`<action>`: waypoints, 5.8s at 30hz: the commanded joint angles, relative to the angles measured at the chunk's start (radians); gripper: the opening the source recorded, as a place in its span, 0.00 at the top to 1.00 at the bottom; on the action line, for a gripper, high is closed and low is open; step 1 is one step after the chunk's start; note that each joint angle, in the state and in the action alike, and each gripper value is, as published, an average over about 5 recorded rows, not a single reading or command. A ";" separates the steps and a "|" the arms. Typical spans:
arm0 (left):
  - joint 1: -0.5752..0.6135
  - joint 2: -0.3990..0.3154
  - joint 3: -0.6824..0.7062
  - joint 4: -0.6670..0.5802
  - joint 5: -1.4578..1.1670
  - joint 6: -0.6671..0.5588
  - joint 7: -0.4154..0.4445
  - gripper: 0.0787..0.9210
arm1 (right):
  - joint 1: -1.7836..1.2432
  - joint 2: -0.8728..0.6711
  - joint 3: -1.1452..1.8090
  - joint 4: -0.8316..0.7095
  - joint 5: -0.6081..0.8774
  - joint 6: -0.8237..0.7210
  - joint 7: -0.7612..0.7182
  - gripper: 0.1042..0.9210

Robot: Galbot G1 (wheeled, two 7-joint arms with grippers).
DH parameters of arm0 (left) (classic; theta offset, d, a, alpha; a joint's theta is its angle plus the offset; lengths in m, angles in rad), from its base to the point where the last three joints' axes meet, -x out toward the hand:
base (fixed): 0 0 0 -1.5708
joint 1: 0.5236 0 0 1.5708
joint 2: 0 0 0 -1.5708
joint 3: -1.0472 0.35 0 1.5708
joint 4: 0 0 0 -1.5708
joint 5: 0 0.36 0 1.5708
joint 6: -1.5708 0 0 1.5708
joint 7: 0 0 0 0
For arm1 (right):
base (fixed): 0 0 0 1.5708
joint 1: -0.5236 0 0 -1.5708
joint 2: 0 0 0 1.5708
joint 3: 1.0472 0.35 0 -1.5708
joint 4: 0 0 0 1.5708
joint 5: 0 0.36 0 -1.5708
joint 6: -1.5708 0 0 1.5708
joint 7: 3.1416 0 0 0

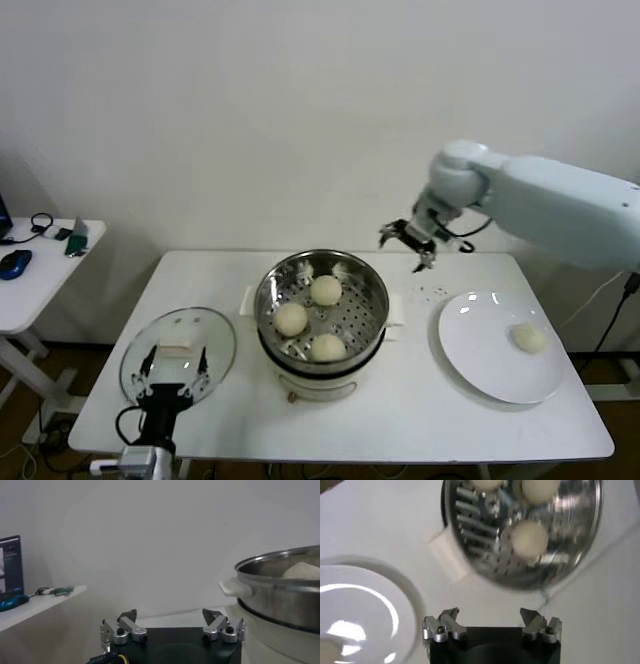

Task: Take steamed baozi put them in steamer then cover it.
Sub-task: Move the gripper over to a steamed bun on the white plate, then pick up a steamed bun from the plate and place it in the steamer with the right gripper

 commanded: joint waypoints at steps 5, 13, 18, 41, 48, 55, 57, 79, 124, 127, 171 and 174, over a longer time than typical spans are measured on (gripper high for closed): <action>-0.008 0.000 0.007 -0.002 0.024 -0.003 0.003 0.12 | -0.197 -0.337 0.101 -0.158 -0.046 -0.129 0.033 0.12; 0.009 -0.004 0.006 -0.011 0.028 -0.006 0.005 0.12 | -0.547 -0.339 0.462 -0.289 -0.277 0.028 -0.030 0.12; 0.017 -0.006 -0.001 -0.013 0.031 -0.006 0.006 0.12 | -0.661 -0.309 0.583 -0.354 -0.316 0.030 -0.036 0.12; 0.022 -0.013 -0.011 -0.008 0.039 -0.003 0.004 0.12 | -0.718 -0.079 0.685 -0.575 -0.253 0.003 -0.039 0.12; 0.014 -0.013 -0.011 -0.004 0.036 -0.004 0.004 0.12 | -0.715 -0.044 0.703 -0.620 -0.294 0.027 -0.056 0.12; 0.010 -0.015 -0.012 0.003 0.035 -0.005 0.004 0.12 | -0.716 -0.011 0.740 -0.674 -0.362 0.059 -0.089 0.12; 0.009 -0.014 -0.014 0.005 0.034 -0.005 0.003 0.12 | -0.715 -0.007 0.743 -0.680 -0.371 0.062 -0.095 0.12; -0.002 -0.014 -0.015 0.014 0.029 -0.005 0.002 0.12 | -0.692 0.021 0.761 -0.719 -0.379 0.067 -0.131 0.29; -0.006 0.002 0.043 -0.024 0.032 -0.033 0.024 0.12 | 0.319 0.427 -0.537 -0.002 1.088 -0.533 0.256 0.32; -0.010 0.005 0.042 -0.024 0.031 -0.032 0.024 0.12 | 0.301 0.450 -0.549 0.026 1.108 -0.545 0.284 0.33; -0.028 0.017 0.013 -0.002 0.027 -0.031 0.021 0.12 | 0.224 0.438 -0.513 -0.050 0.960 -0.517 0.161 0.12; -0.023 0.023 0.008 0.001 0.021 -0.035 0.021 0.12 | 0.242 0.378 -0.469 -0.036 0.978 -0.490 0.174 0.12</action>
